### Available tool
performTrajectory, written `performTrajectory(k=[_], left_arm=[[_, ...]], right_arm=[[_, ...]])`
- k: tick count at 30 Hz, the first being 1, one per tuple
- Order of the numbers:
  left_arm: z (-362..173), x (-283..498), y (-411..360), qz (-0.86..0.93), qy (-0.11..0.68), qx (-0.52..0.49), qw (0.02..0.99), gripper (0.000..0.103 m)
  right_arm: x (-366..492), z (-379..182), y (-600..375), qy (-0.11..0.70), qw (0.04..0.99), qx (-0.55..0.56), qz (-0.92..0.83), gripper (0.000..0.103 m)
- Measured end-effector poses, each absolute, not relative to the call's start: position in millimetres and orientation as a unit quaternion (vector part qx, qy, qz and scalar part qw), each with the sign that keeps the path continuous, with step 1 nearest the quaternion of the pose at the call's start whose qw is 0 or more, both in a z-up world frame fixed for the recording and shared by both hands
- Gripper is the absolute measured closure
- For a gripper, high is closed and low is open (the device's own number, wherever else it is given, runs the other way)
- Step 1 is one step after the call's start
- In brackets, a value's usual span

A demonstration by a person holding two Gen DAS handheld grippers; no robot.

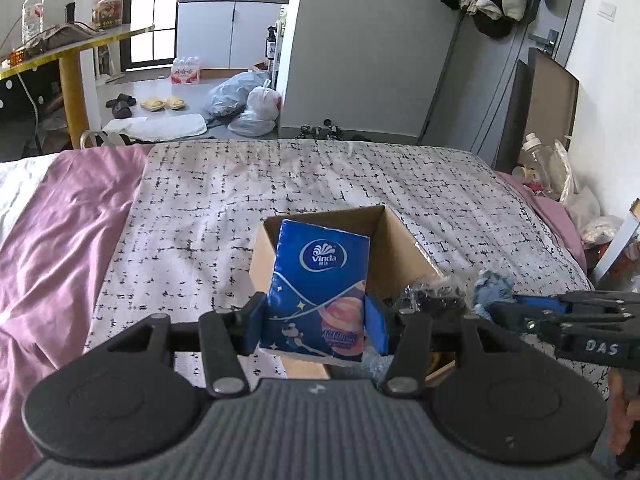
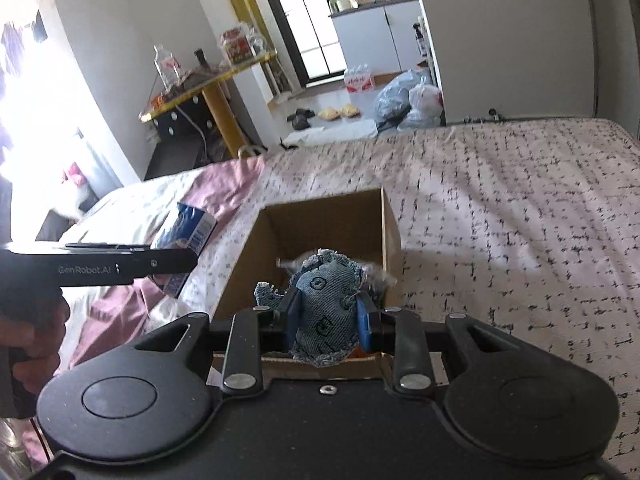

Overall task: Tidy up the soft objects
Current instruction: 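Lift and carry the tissue packet and plush over the box with both grippers, then lower both items into the box and open both grippers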

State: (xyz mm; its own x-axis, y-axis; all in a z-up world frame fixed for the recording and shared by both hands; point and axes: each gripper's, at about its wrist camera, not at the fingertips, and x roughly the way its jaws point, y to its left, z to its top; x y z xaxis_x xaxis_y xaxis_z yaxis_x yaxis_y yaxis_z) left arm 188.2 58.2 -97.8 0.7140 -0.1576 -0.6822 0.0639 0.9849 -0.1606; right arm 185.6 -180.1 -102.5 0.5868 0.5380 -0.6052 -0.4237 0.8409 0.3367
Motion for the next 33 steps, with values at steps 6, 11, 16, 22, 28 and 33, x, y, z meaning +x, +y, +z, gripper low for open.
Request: performTrajectory(k=[6,11,16,22,28,33], left_arm=[[-113.9,191.4,49.7,-0.08,0.381,-0.077,0.918,0.052],[-121.8,194.3,40.5,-0.086,0.378,-0.066,0.919,0.052],[-130.8,203.6,39.5,-0.082,0.382,-0.071,0.918,0.052],[-138.3,216.3,41.1,-0.077,0.388,-0.075,0.916,0.052],[-142.6,224.4,38.7,-0.074,0.381,-0.069,0.919,0.052],[-143.5,231.1,35.9,-0.076,0.38,-0.067,0.92,0.052]], right_arm=[[192.1,-114.0,-172.3,0.382,0.88,0.064,0.273,0.074],[200.7,-119.5,-162.1,0.392,0.875,0.051,0.278,0.074],[212.4,-123.1,-147.7,0.399,0.871,0.027,0.287,0.074],[225.8,-125.5,-136.5,0.403,0.869,0.019,0.288,0.074],[236.0,-131.6,-131.3,0.408,0.867,0.019,0.285,0.074],[246.5,-131.5,-133.3,0.403,0.872,0.029,0.278,0.074]])
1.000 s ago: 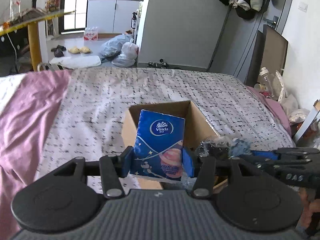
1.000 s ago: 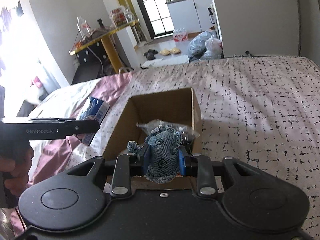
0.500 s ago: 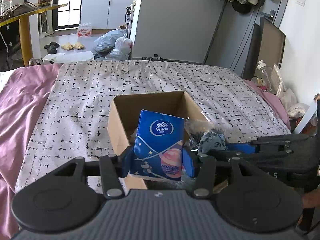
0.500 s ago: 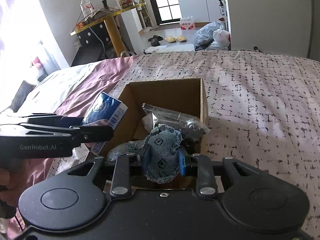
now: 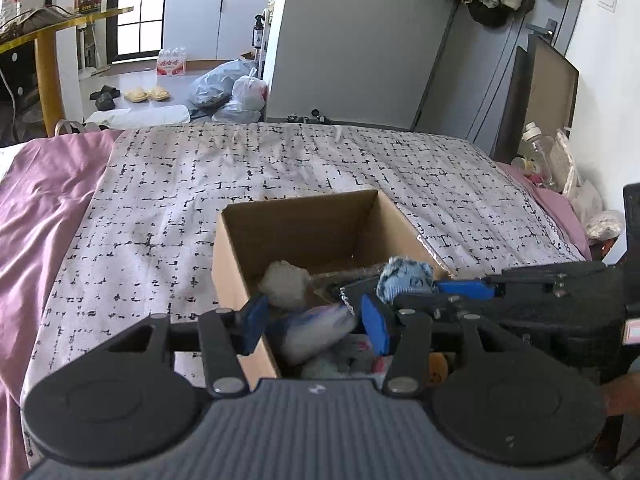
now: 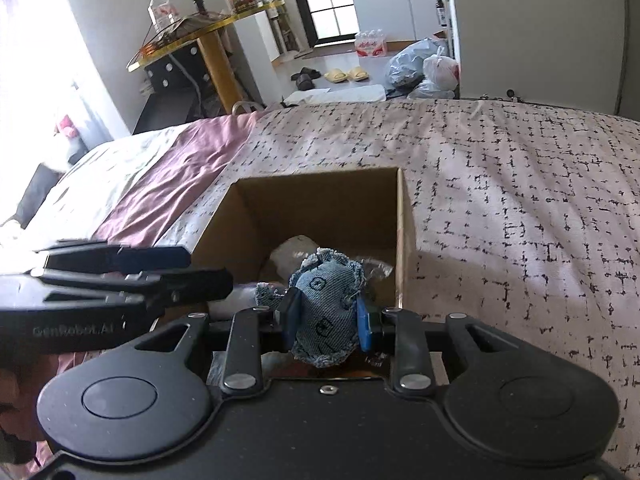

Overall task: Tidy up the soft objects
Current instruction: 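Lower both items into the box and open both grippers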

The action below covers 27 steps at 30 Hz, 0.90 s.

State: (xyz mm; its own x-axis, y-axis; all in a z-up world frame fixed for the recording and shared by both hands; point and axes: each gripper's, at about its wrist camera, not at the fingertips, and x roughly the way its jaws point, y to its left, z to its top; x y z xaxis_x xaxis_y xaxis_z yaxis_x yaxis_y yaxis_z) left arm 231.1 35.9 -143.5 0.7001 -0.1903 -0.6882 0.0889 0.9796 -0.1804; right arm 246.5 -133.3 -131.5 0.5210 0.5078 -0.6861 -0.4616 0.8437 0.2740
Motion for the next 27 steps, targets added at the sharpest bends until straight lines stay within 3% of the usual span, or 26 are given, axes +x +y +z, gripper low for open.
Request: performTrajectory(k=[4,7,21,23,27], left_arm=[[-146.7,236.1,33.0,-0.075,0.383,-0.065,0.918,0.051],[-148.7,239.1,32.3,-0.079,0.385,-0.073,0.917,0.048],[-140.5,236.6,28.9,-0.068,0.396,-0.066,0.913,0.045],[-137.0,235.7,28.3,-0.06,0.401,-0.065,0.912,0.037],[-128.0,230.9,28.8,-0.056,0.405,-0.064,0.91,0.035]], right_arm=[[256.0,-128.9,-136.9,0.391,0.88,0.048,0.267,0.068],[263.3,-127.2,-143.3,0.387,0.878,0.077,0.271,0.058],[261.1,-123.5,-149.8,0.395,0.87,0.094,0.281,0.057],[258.2,-119.6,-152.9,0.393,0.87,0.094,0.281,0.055],[250.5,-110.5,-164.4,0.388,0.872,0.1,0.281,0.053]])
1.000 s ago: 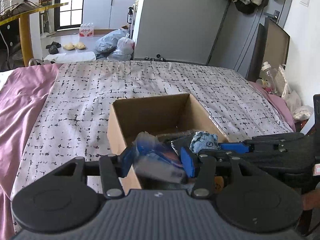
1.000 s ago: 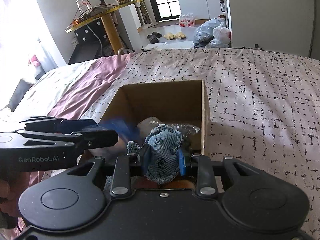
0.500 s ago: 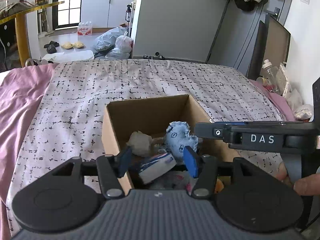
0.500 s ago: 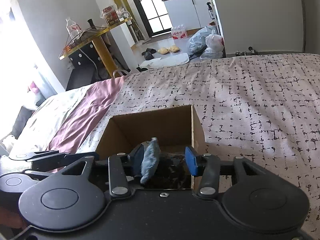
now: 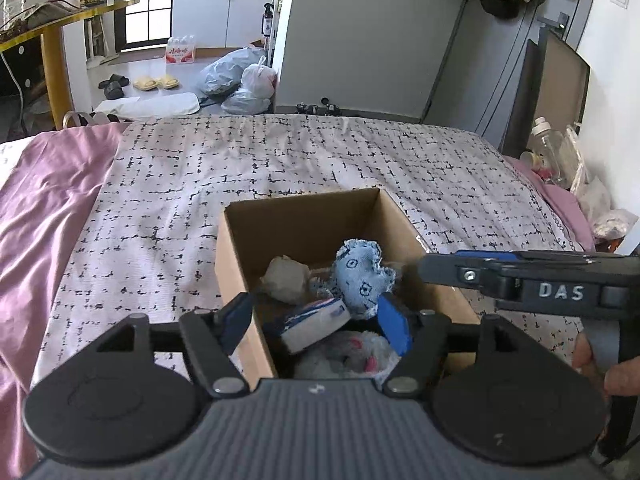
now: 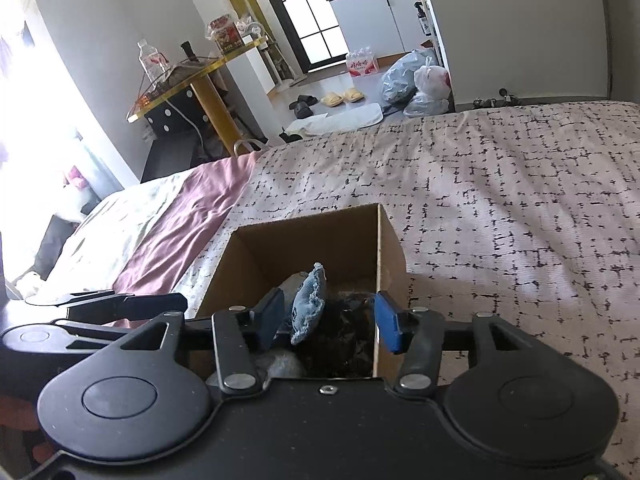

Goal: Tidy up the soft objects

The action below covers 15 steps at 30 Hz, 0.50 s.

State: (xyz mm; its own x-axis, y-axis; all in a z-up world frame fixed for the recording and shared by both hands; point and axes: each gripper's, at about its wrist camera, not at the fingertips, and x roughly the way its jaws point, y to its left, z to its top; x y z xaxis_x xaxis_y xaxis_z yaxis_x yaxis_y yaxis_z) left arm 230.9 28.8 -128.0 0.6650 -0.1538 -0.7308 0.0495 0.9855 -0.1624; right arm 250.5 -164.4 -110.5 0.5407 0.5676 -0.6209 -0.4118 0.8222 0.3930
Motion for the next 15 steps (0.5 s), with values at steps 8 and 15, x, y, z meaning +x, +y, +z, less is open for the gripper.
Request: performTrajectory(k=[8,15], left_arm=[[-105.6,210.2,27.2,-0.029,0.403,-0.057,0.913,0.025],[-84.2,193.1,22.4,0.0,0.4,-0.045,0.916,0.018]], right_arm=[[230.1,-89.9,-184.4,0.376,0.872,0.115,0.292,0.039],[216.0,-67.6,-199.3,0.363,0.879,0.1,0.293,0.016]])
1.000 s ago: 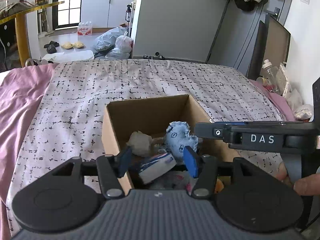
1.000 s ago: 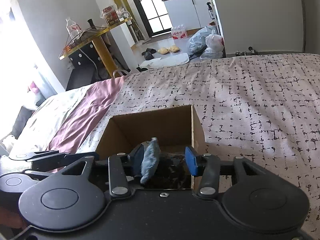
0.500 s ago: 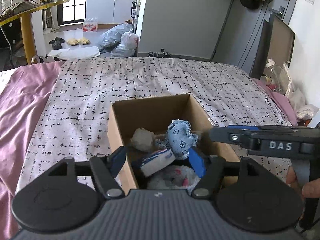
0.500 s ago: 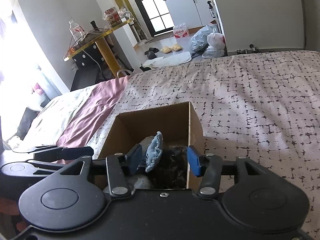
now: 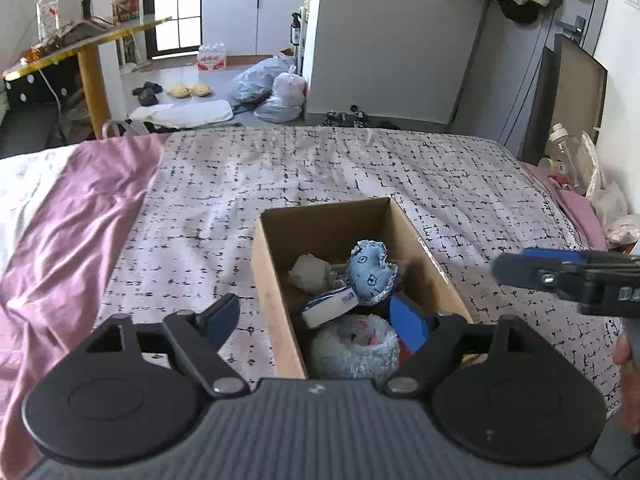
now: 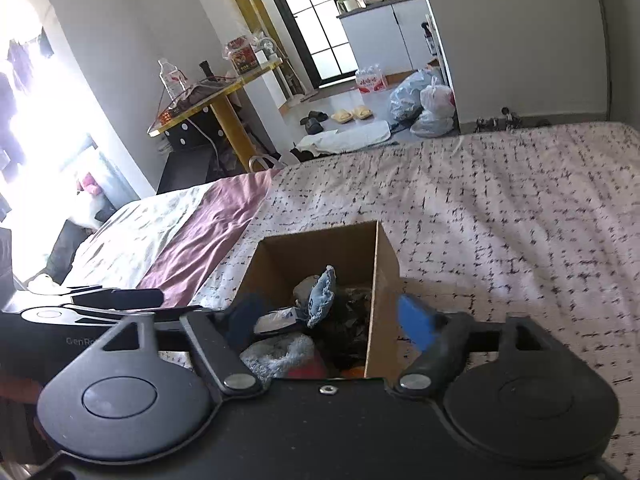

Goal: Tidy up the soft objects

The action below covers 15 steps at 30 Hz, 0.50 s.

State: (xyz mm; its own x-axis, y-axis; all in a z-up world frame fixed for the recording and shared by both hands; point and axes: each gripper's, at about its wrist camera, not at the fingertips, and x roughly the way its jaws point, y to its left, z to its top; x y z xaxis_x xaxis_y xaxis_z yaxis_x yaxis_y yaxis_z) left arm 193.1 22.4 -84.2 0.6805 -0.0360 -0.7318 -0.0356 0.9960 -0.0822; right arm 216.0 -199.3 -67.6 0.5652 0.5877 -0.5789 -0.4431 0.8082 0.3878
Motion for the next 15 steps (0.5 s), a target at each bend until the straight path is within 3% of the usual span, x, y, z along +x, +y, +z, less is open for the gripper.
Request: performTrajectory(k=[3,15], left_arm=[[-75.4,185.4,20.6,0.001,0.399,-0.038,0.916,0.015],[-39.9,149.3,12.0,0.021,0.387,-0.034,0.921,0.0]], right_arm=[[211.3,-55.7,-207.5,0.353,0.883,0.093,0.295,0.009],[191.6,-30.4,-238.0,0.334,0.893,0.094,0.286,0.0]])
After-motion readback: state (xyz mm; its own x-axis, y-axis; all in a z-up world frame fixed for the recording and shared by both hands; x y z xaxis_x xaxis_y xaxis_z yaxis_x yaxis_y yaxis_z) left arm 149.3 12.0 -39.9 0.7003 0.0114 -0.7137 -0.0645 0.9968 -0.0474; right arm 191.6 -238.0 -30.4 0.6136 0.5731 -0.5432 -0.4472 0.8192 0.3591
